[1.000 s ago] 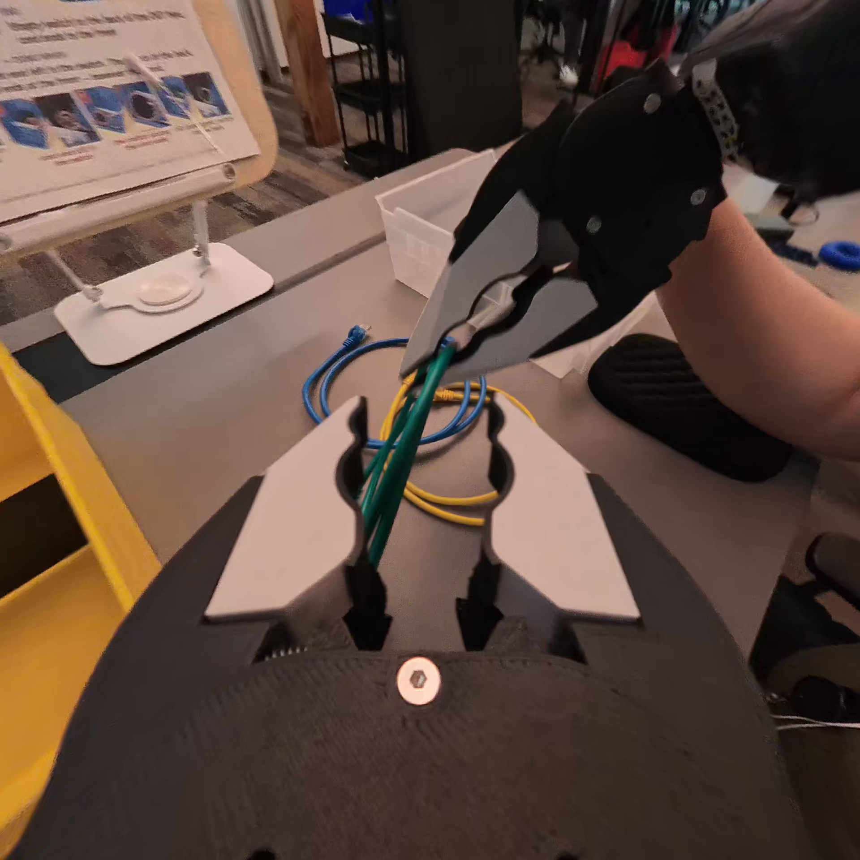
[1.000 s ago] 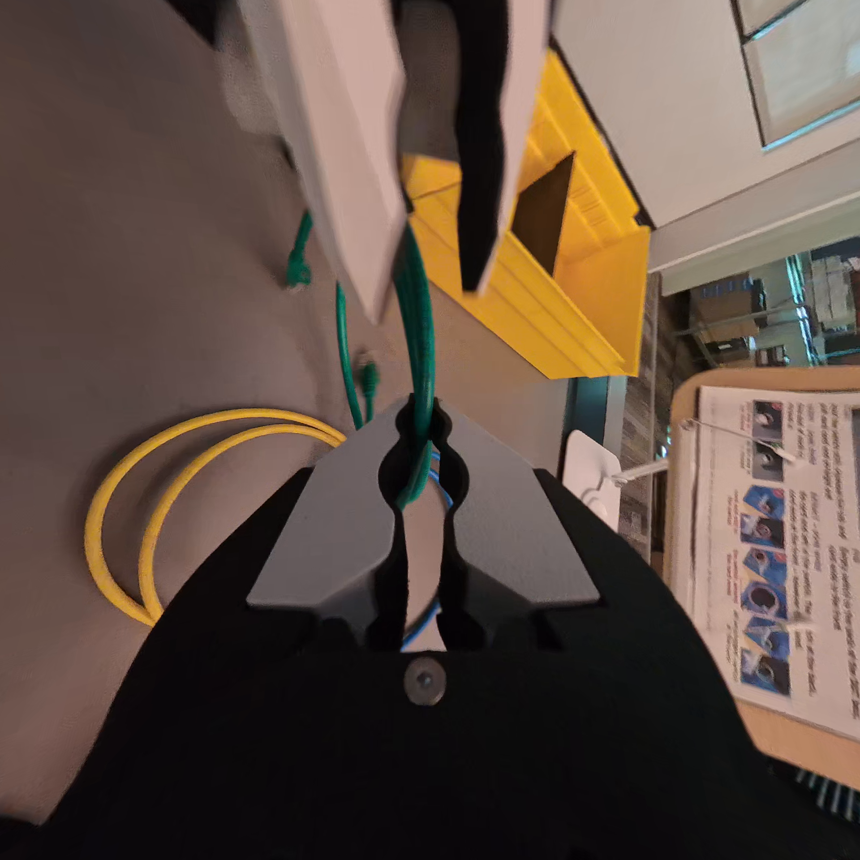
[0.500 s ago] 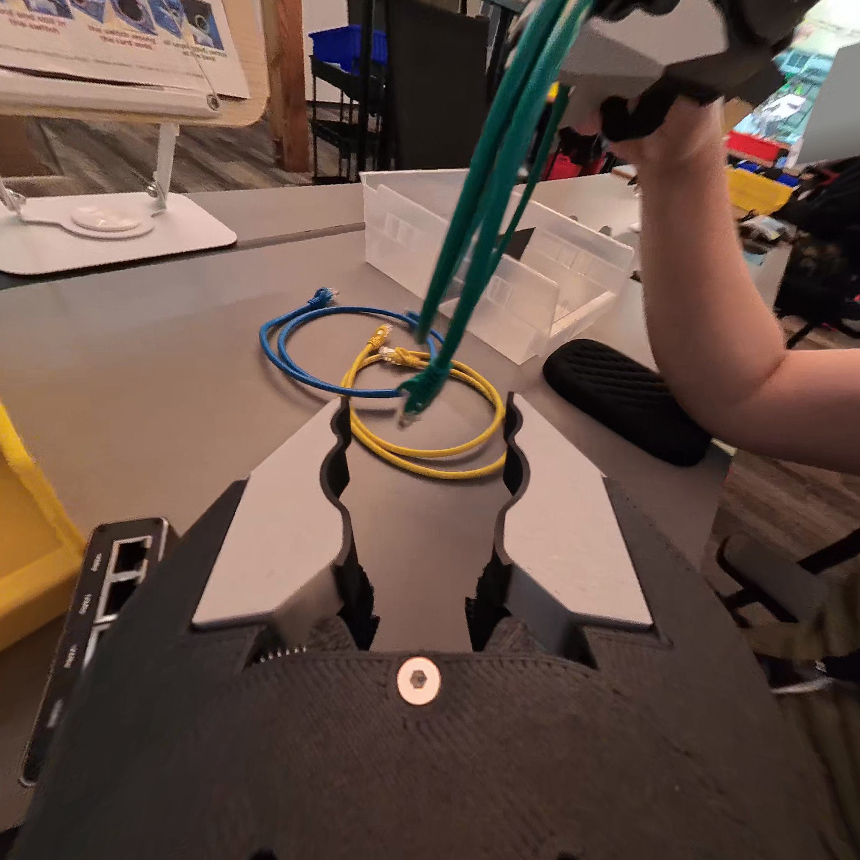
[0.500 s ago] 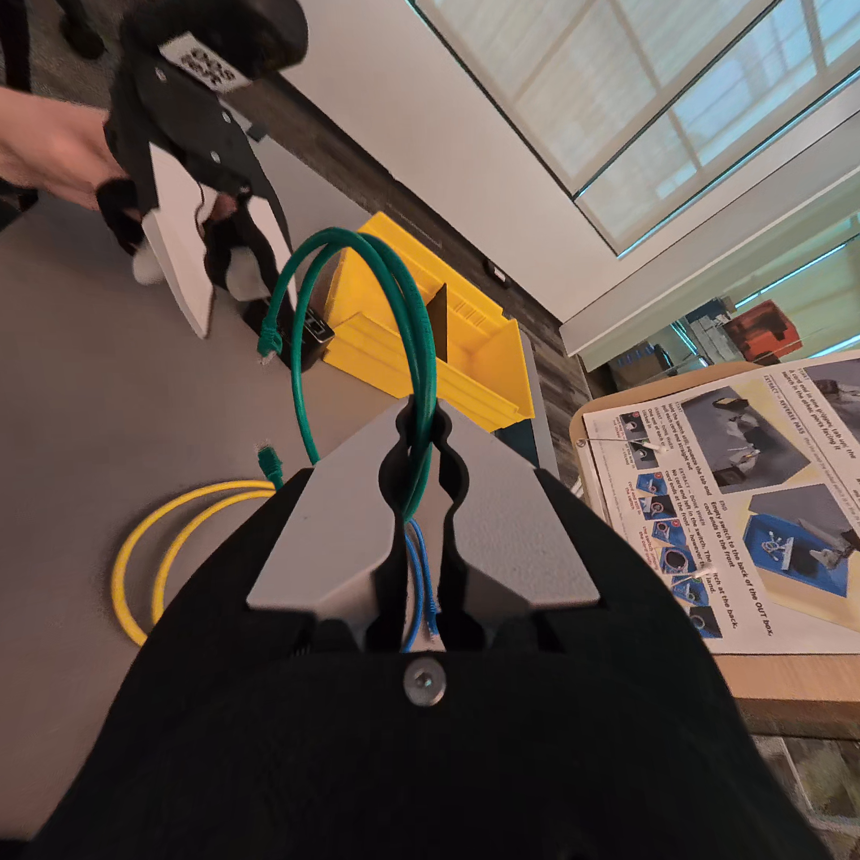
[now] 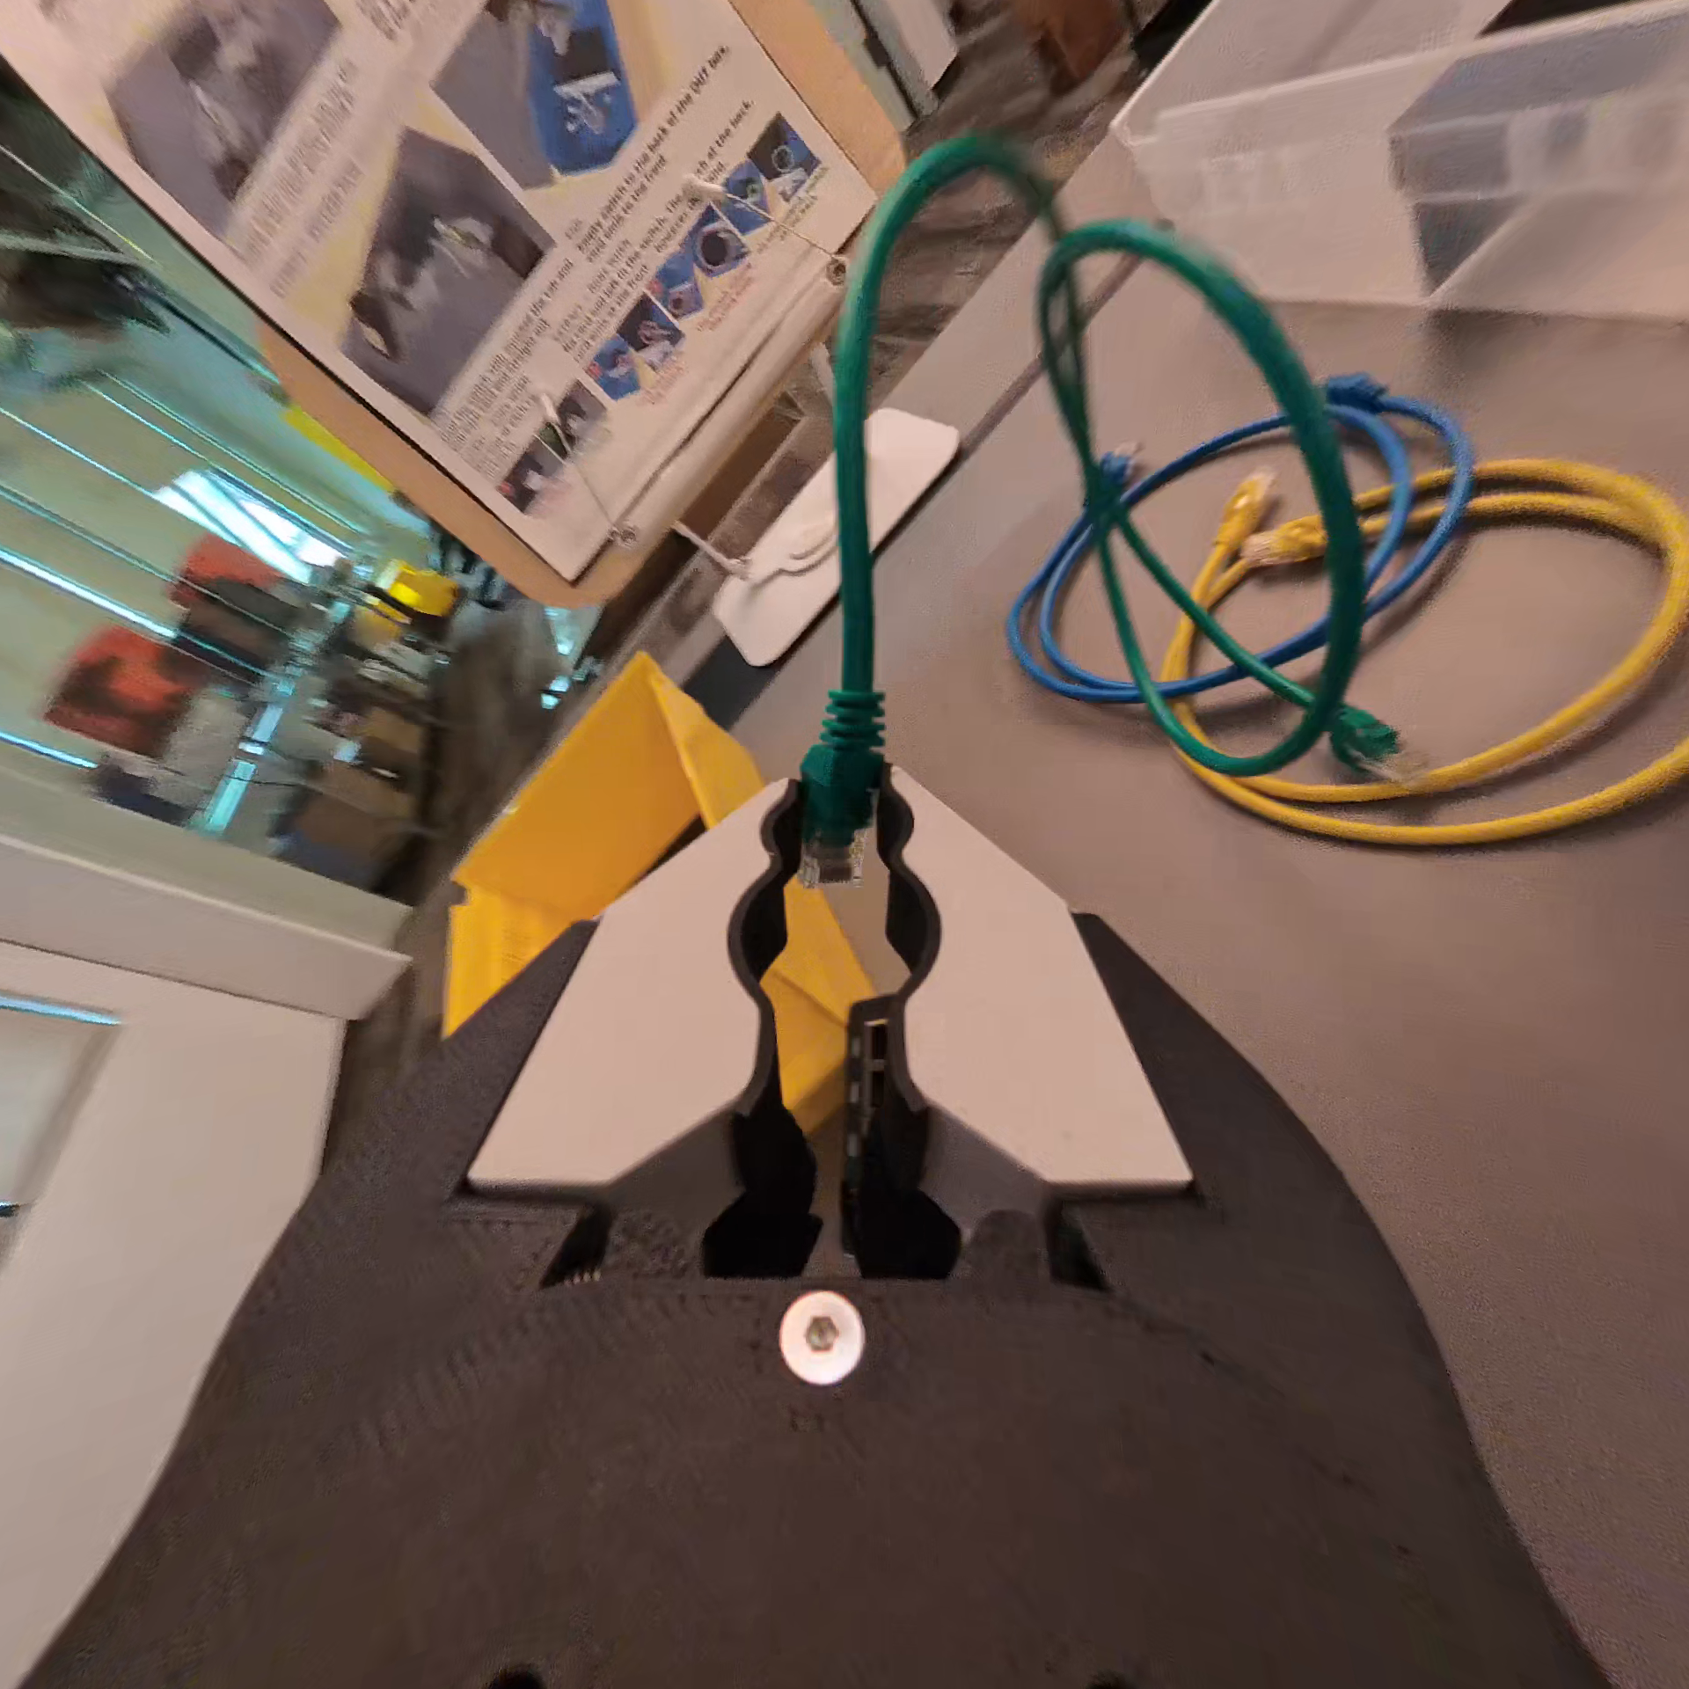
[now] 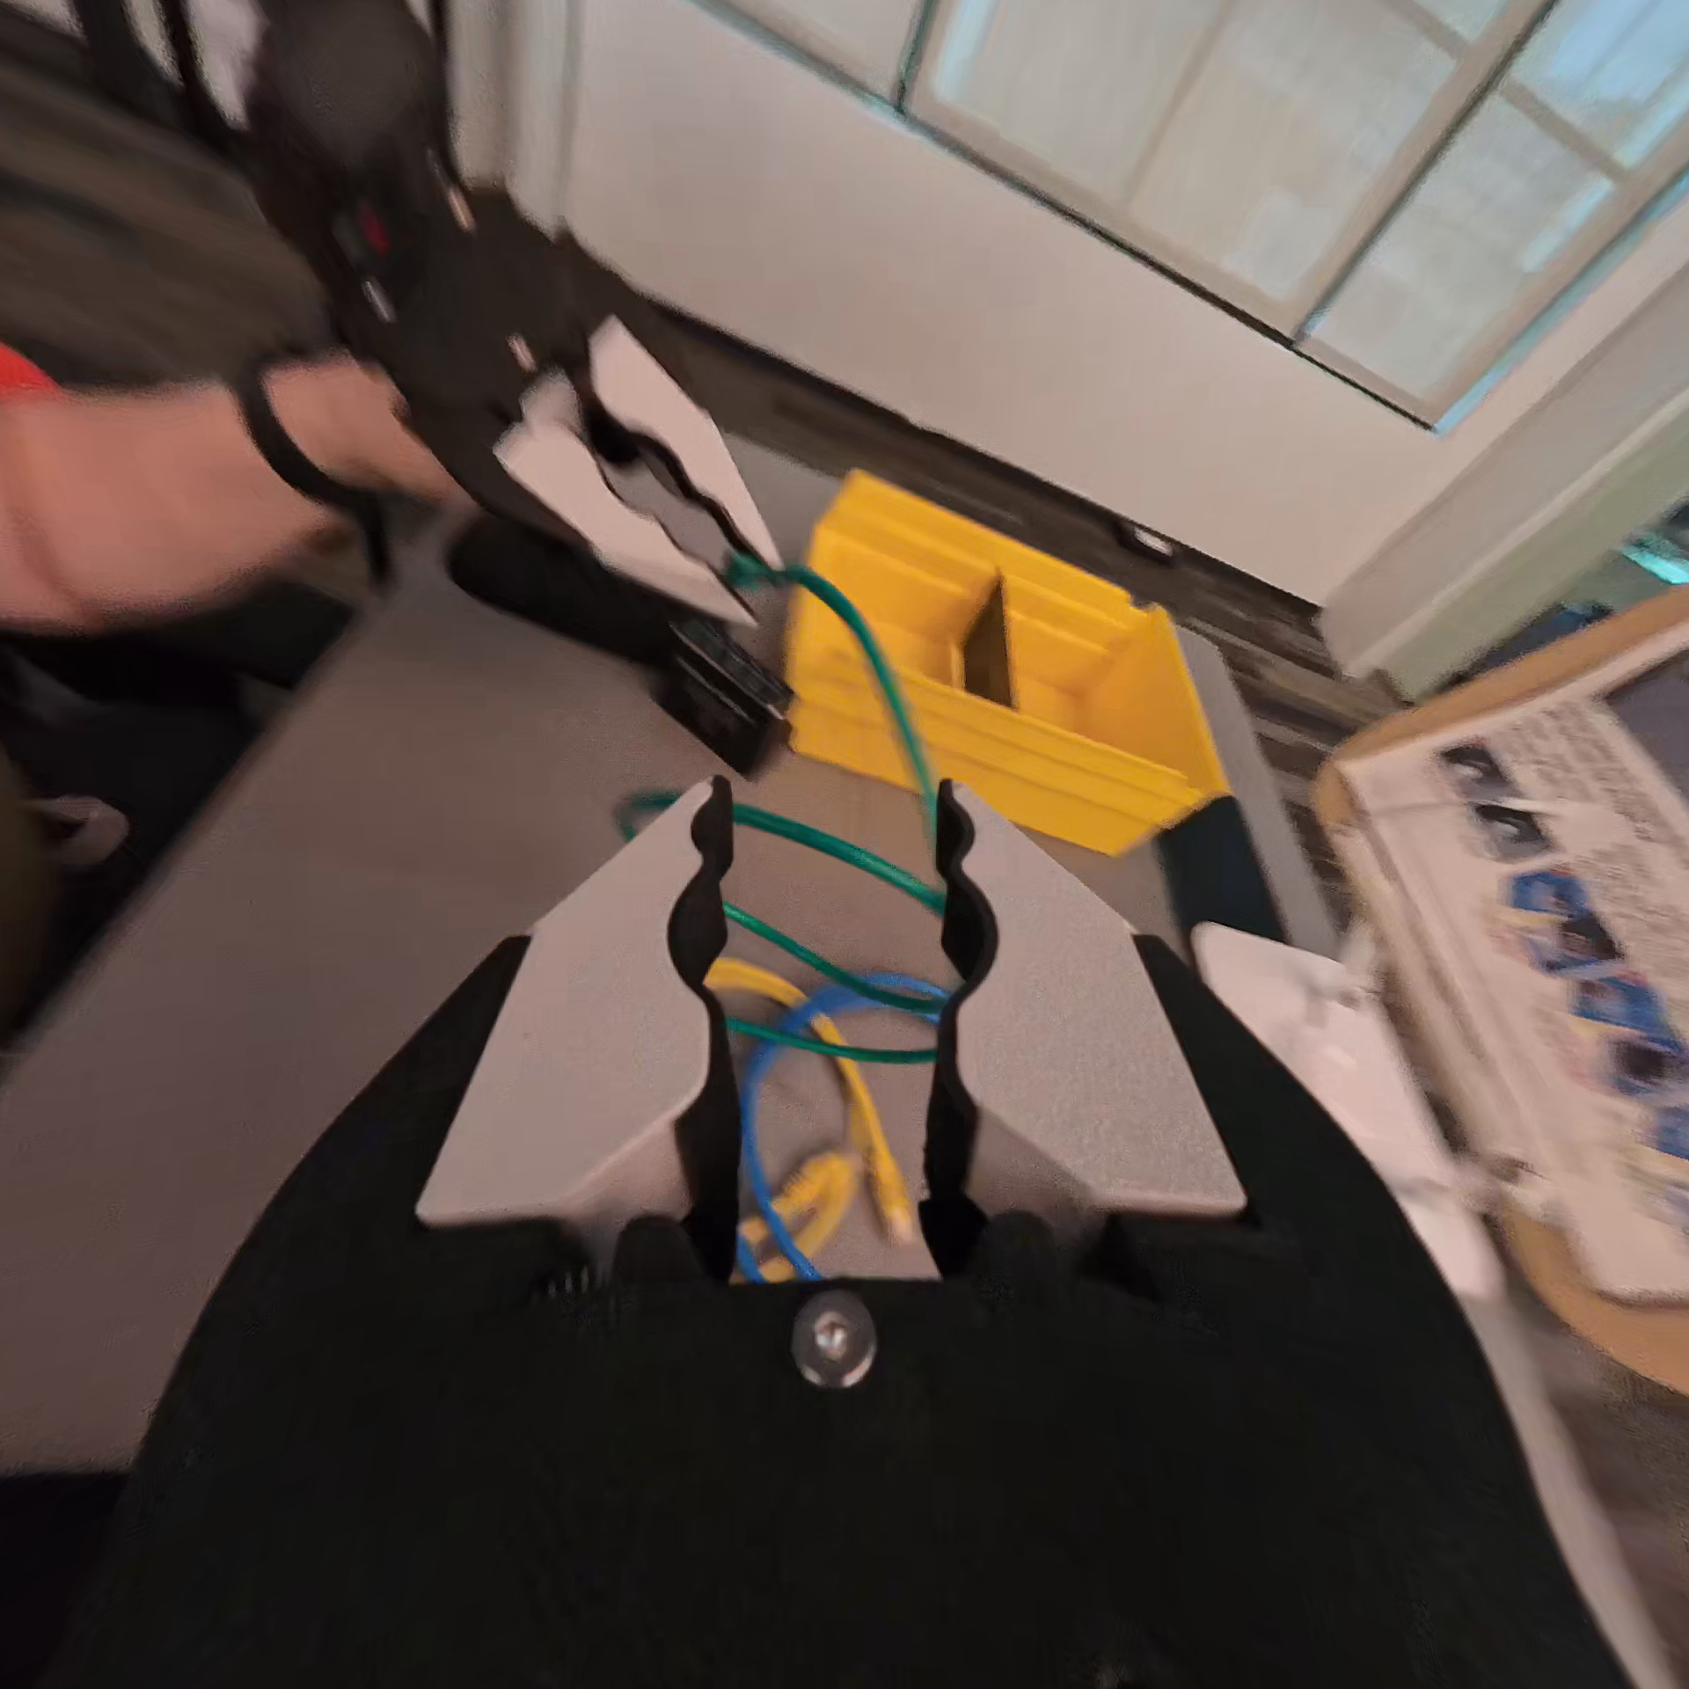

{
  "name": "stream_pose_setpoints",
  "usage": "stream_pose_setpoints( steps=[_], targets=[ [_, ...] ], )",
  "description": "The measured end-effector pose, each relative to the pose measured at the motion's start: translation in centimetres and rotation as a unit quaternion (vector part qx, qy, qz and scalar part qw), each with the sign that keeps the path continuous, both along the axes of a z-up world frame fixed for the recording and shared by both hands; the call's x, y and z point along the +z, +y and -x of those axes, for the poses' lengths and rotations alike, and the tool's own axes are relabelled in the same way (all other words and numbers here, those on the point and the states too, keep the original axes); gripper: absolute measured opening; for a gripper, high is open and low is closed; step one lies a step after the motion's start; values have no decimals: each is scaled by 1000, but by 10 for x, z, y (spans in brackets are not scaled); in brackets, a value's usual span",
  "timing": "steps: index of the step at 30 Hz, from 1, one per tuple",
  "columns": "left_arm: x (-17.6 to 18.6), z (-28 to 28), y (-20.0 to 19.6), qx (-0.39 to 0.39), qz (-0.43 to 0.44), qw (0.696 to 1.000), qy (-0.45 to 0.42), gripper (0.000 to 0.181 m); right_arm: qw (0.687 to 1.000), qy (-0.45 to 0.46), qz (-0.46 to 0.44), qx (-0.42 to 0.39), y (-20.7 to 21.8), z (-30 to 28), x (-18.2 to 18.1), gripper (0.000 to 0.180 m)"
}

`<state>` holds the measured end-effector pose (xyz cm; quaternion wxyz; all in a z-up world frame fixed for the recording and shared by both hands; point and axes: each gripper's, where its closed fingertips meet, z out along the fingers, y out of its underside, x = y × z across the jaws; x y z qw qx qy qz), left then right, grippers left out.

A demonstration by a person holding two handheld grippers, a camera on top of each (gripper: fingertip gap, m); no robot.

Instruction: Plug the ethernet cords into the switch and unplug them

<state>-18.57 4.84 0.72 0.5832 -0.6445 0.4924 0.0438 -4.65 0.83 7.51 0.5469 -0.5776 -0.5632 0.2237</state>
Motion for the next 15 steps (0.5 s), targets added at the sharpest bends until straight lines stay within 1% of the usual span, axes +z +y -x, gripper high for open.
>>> stream_pose_setpoints(
  steps=[2,4,5,7,9,12,15],
  targets=[
    [7,-2,4,14,-27,999,29,13,993,53,83,58,-21,17,12,44],
    [11,-3,10,26,-38,998,42,12,976,75,164,119,-42,39,17,46],
    [14,-4,11,27,-44,998,42,11,968,84,199,129,-46,50,19,47],
    [19,-8,10,22,-51,998,40,11,952,103,271,97,-36,73,16,45],
    [25,-16,5,6,-52,998,32,10,935,106,334,56,-22,89,1,42],
    [29,-24,0,-10,-45,999,26,10,916,117,382,34,-3,100,-18,36],
    [36,-27,-3,-16,-62,997,33,10,899,124,417,39,6,99,-29,36]
  ],
)
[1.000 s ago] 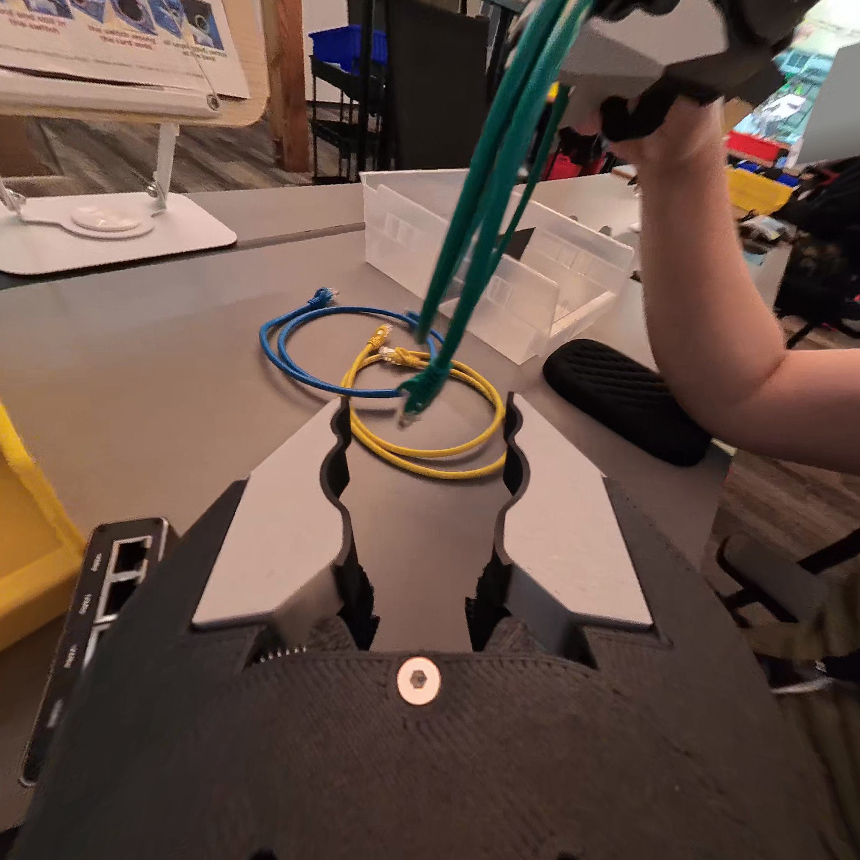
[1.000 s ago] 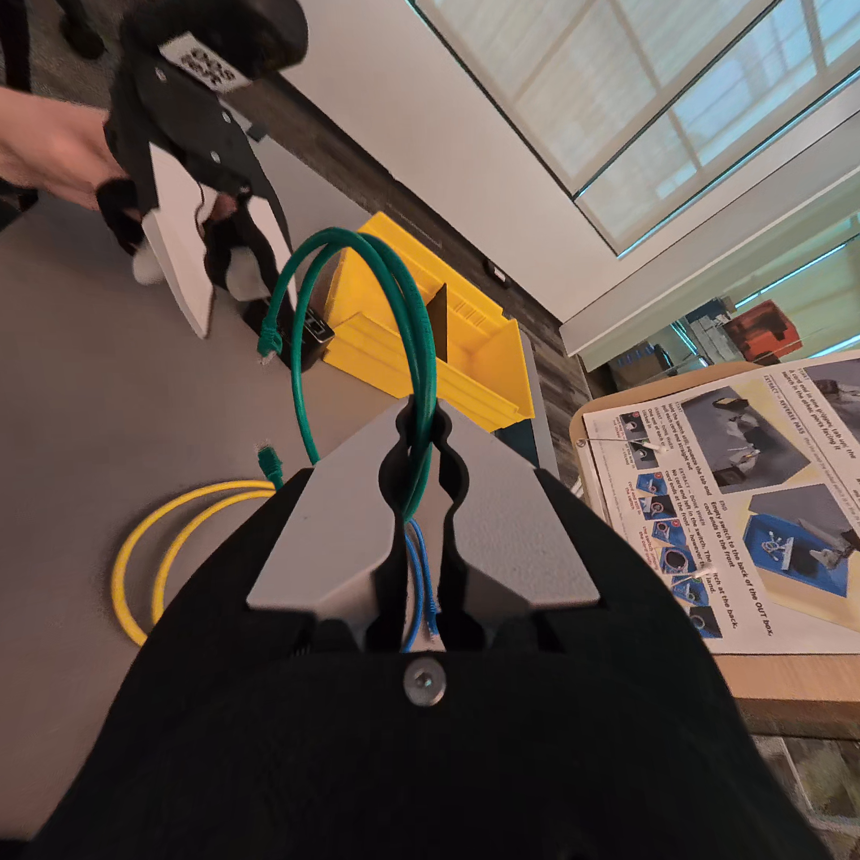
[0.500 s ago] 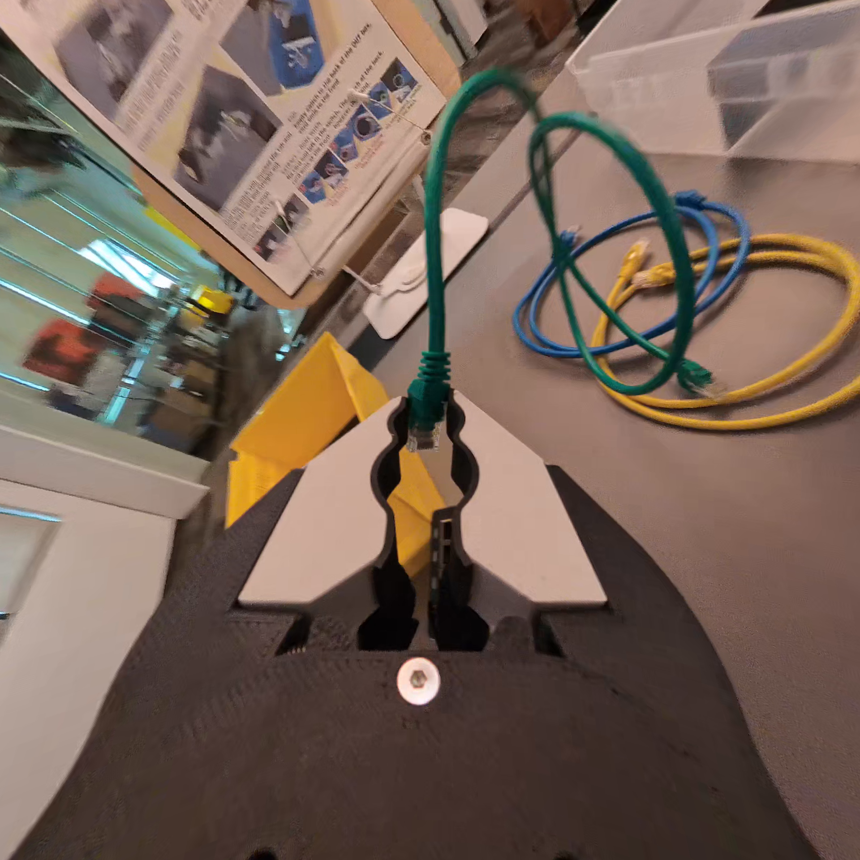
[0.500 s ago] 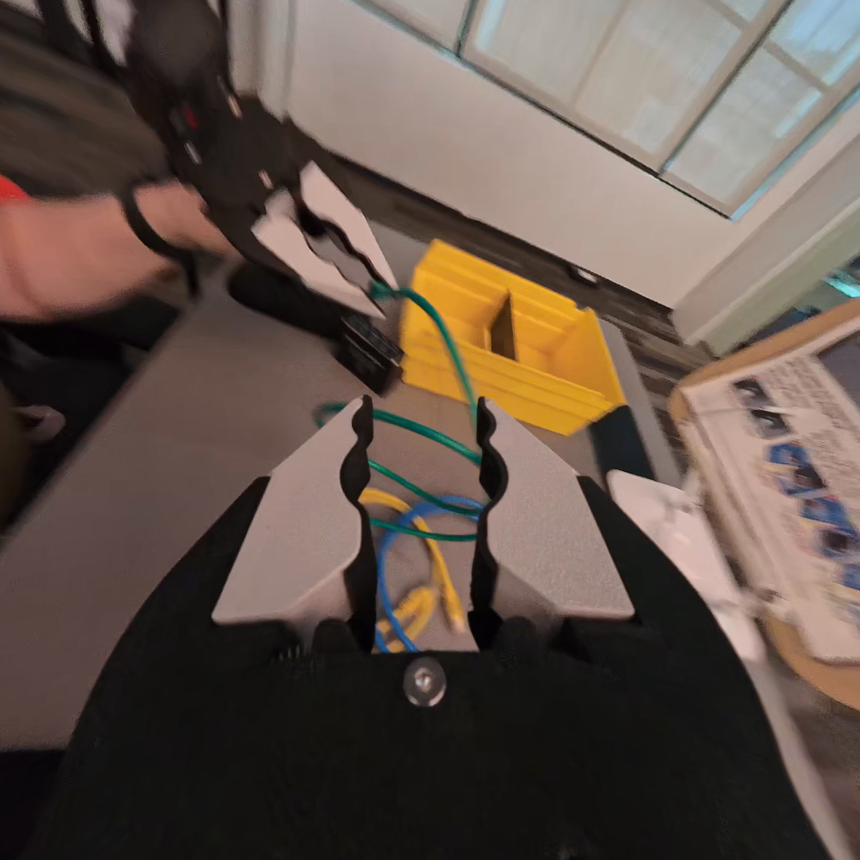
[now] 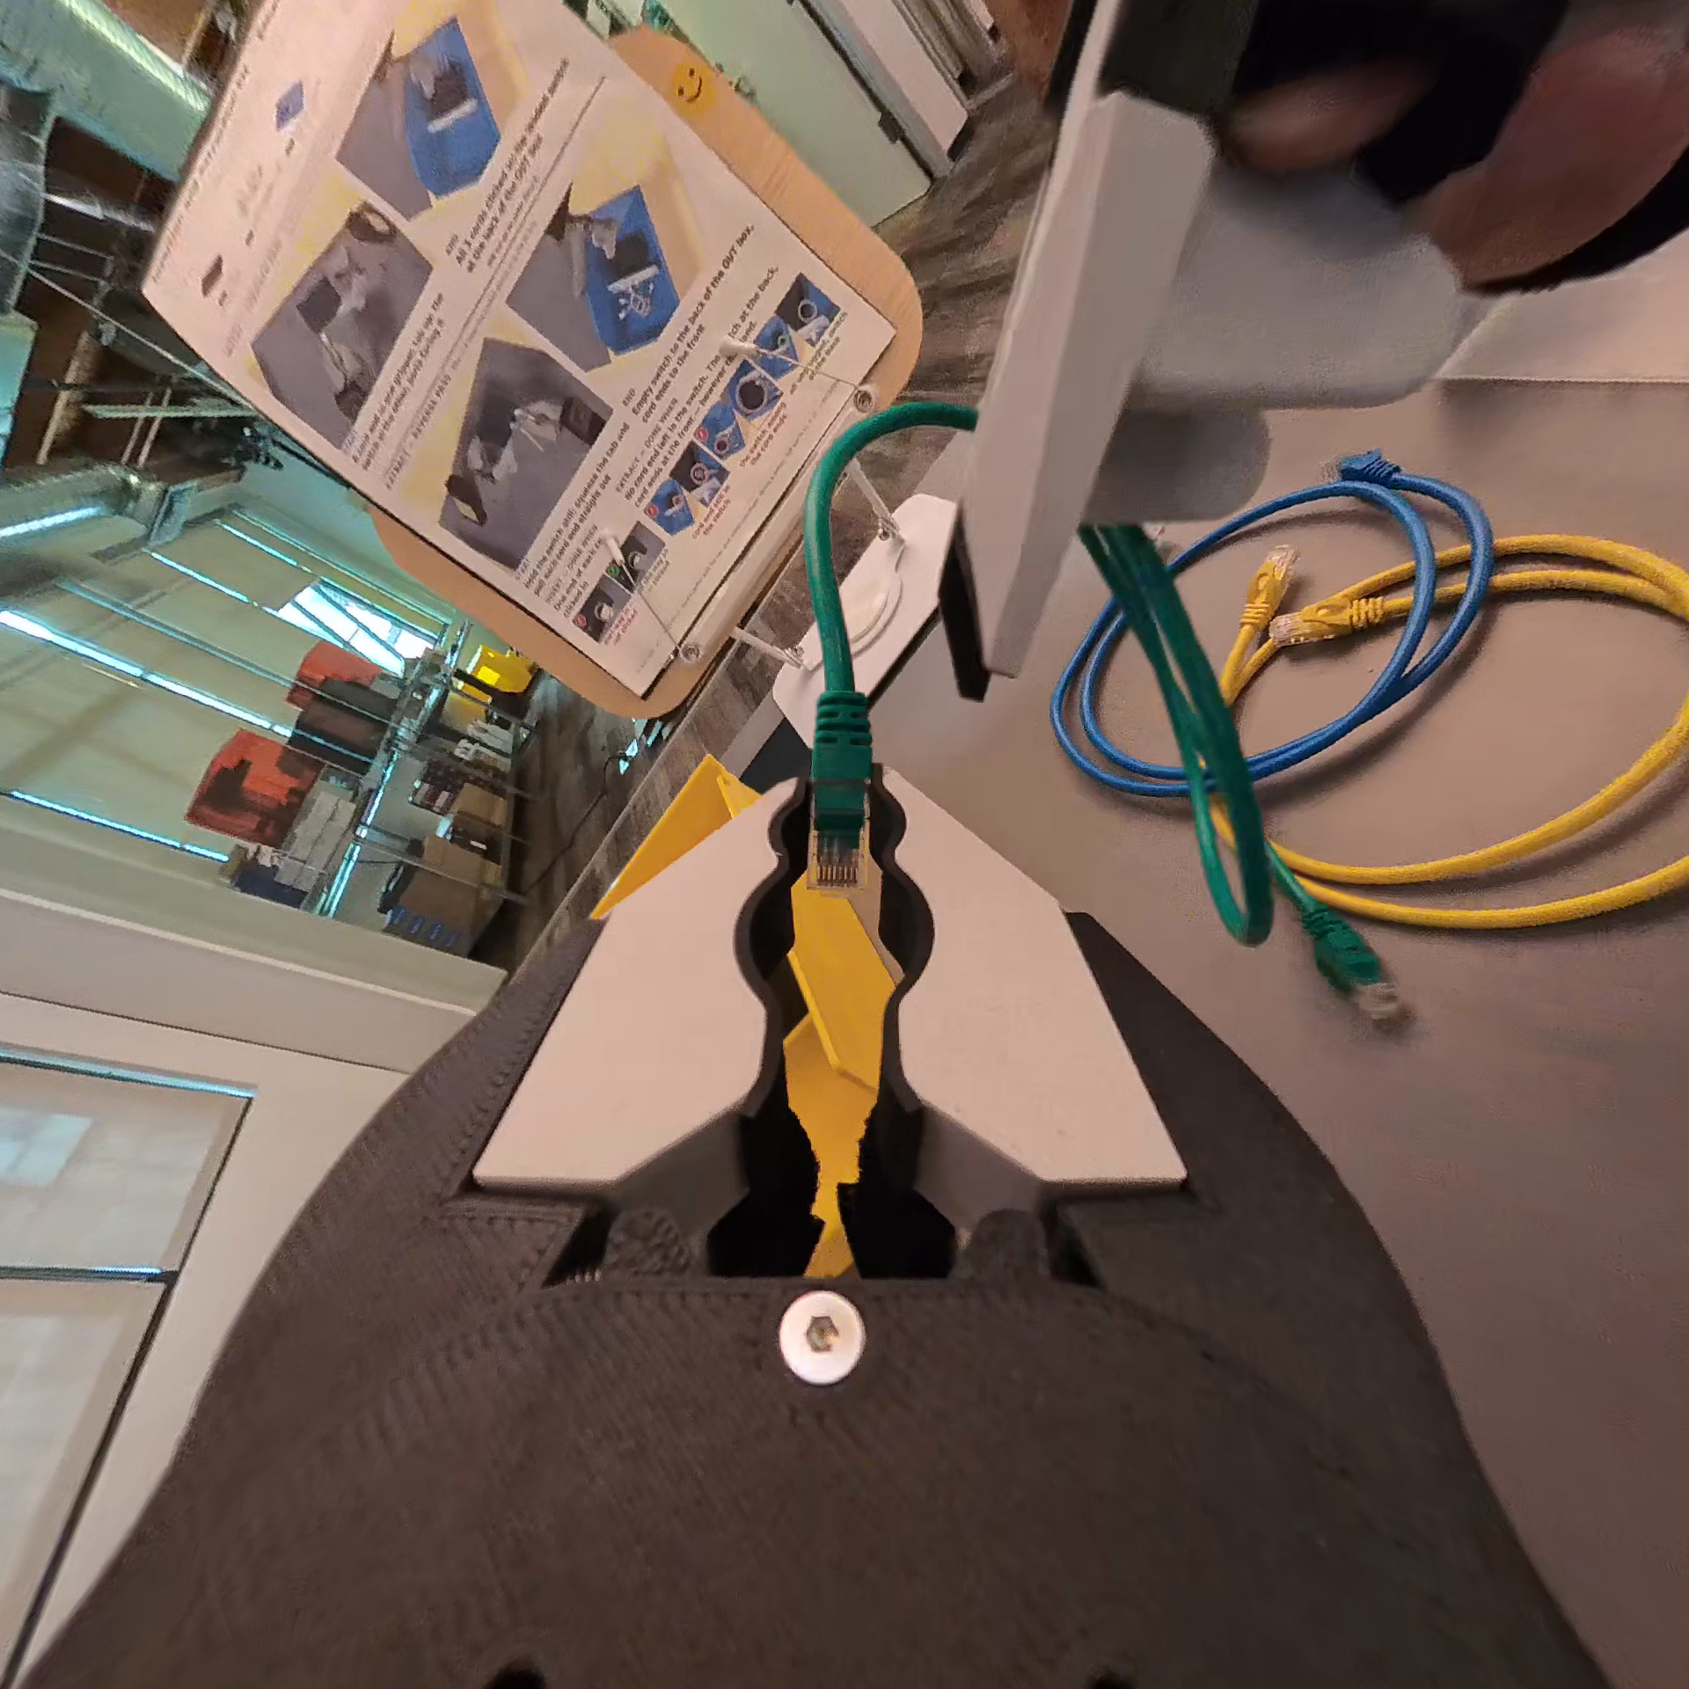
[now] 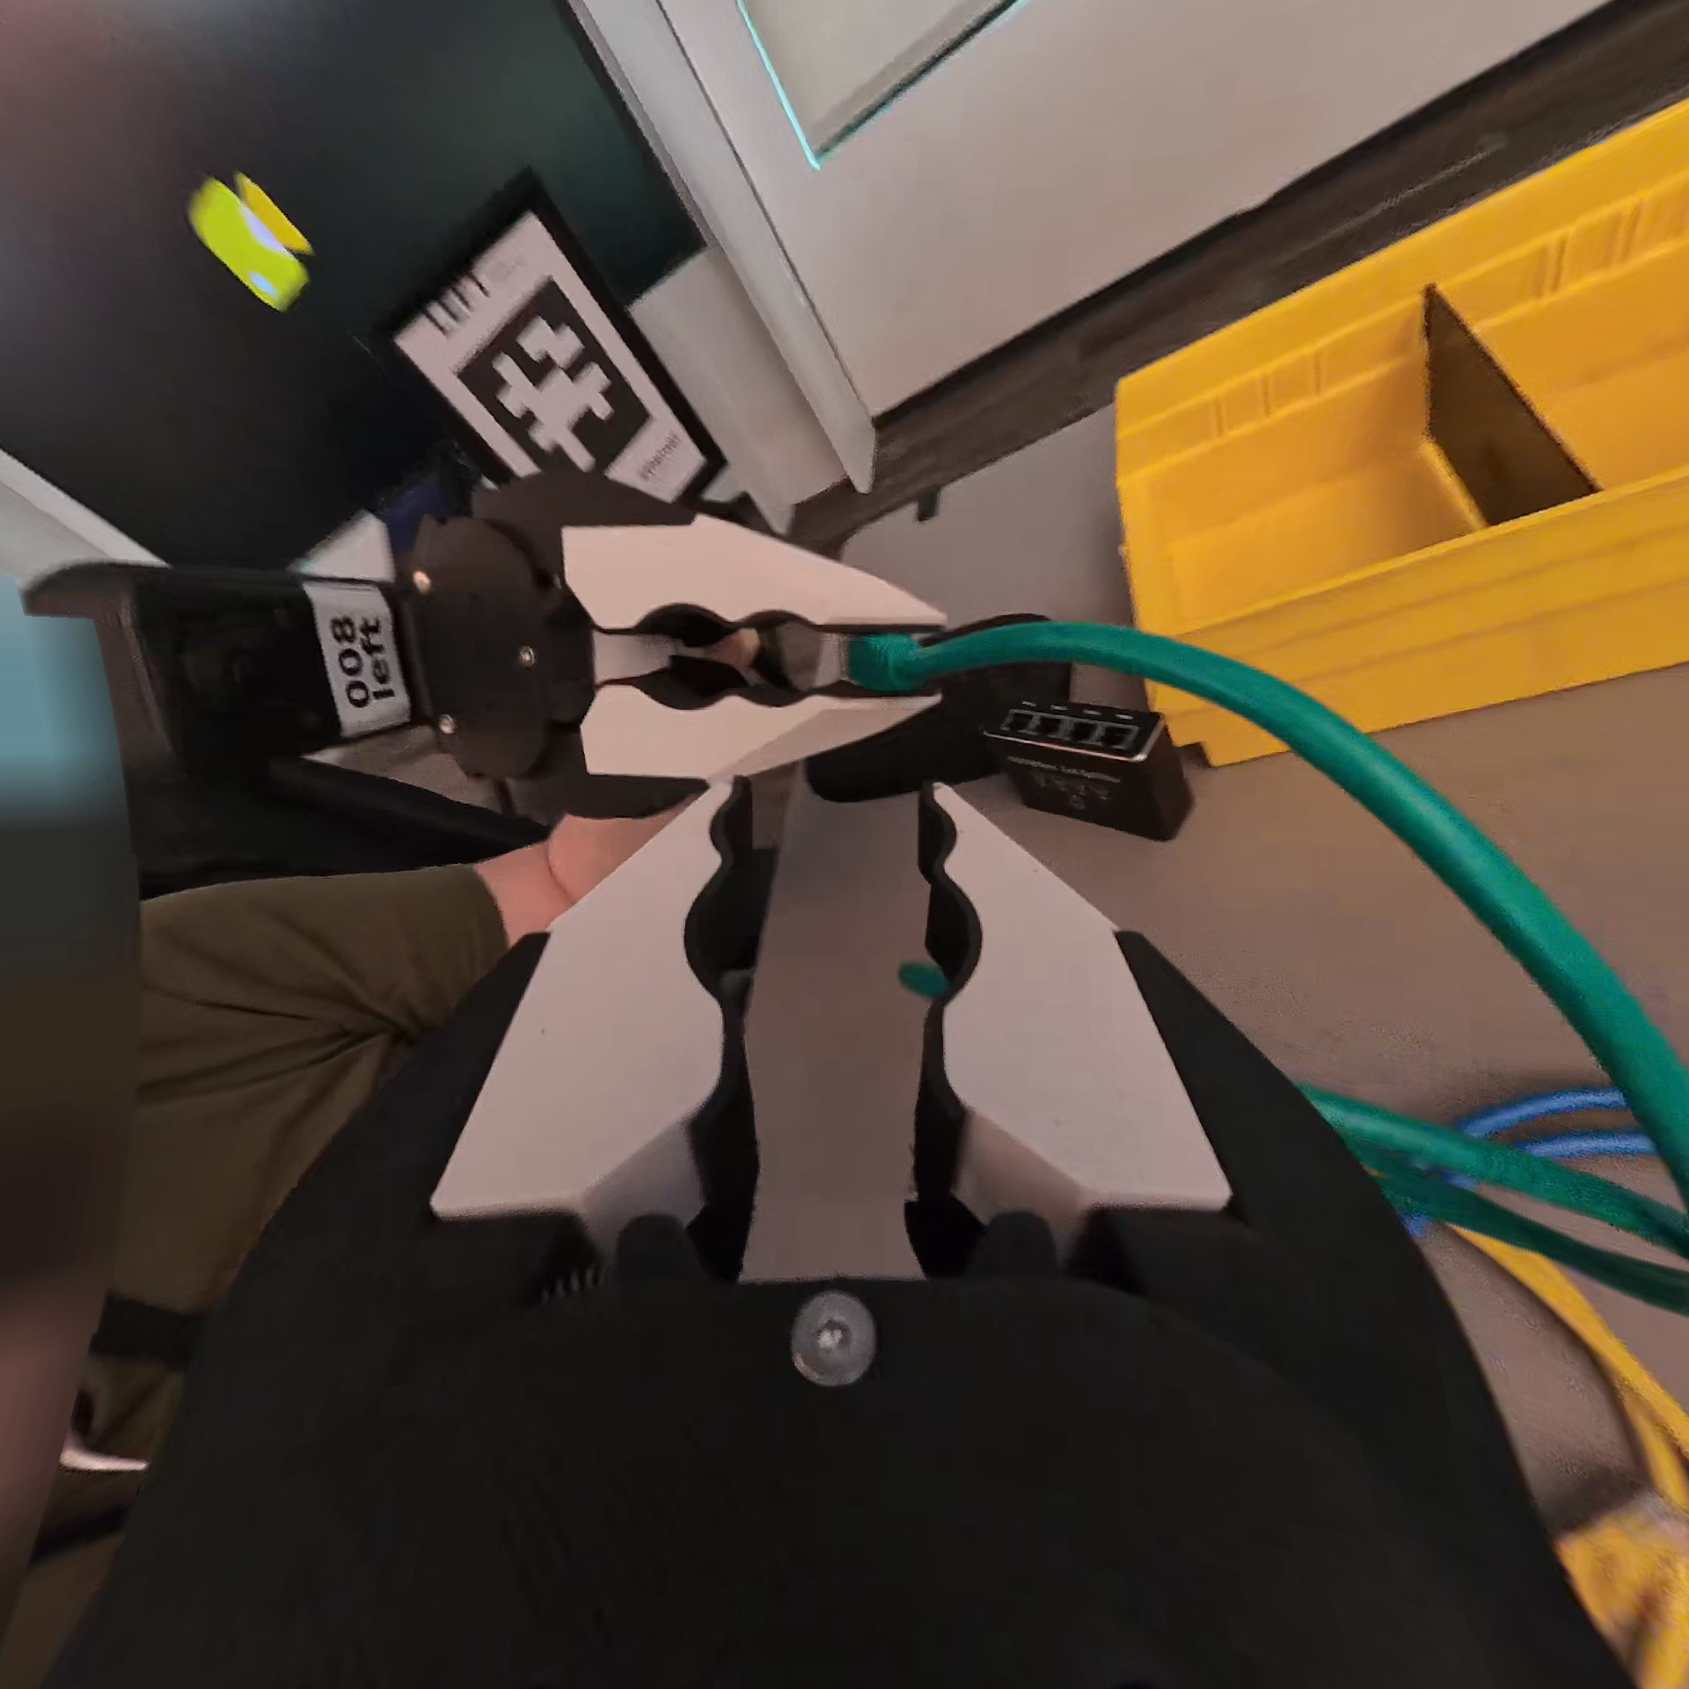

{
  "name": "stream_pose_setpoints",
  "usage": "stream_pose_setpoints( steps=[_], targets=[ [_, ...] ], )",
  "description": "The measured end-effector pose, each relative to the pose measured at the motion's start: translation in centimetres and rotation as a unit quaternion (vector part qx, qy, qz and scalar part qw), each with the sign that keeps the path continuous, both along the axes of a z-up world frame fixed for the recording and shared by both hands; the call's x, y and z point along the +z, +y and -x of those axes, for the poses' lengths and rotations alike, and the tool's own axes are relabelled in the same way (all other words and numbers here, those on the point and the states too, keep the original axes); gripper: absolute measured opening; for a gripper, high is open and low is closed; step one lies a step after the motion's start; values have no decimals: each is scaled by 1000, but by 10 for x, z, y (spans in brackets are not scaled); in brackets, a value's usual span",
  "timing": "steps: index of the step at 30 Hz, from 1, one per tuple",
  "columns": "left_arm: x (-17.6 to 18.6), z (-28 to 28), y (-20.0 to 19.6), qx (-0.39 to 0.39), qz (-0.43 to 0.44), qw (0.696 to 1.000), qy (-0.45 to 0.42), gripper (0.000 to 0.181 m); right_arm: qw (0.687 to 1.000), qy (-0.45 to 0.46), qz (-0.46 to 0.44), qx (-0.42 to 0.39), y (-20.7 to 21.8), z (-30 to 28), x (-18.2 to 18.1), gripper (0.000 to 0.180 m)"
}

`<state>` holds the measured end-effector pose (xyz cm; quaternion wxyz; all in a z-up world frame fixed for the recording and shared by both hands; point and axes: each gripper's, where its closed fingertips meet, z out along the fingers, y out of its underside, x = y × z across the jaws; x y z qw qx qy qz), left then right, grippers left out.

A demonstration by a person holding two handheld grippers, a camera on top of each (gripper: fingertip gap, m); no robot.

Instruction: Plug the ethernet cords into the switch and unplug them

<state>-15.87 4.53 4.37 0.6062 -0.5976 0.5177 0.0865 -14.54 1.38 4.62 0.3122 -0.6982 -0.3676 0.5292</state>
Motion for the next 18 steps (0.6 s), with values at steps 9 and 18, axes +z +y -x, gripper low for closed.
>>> stream_pose_setpoints(
  steps=[9,18],
  targets=[
    [6,-14,-14,-20,-50,998,43,11,974,131,183,38,4,1,16,28],
    [8,-19,-21,-11,-103,992,74,11,972,123,191,57,1,0,13,10]
  ],
)
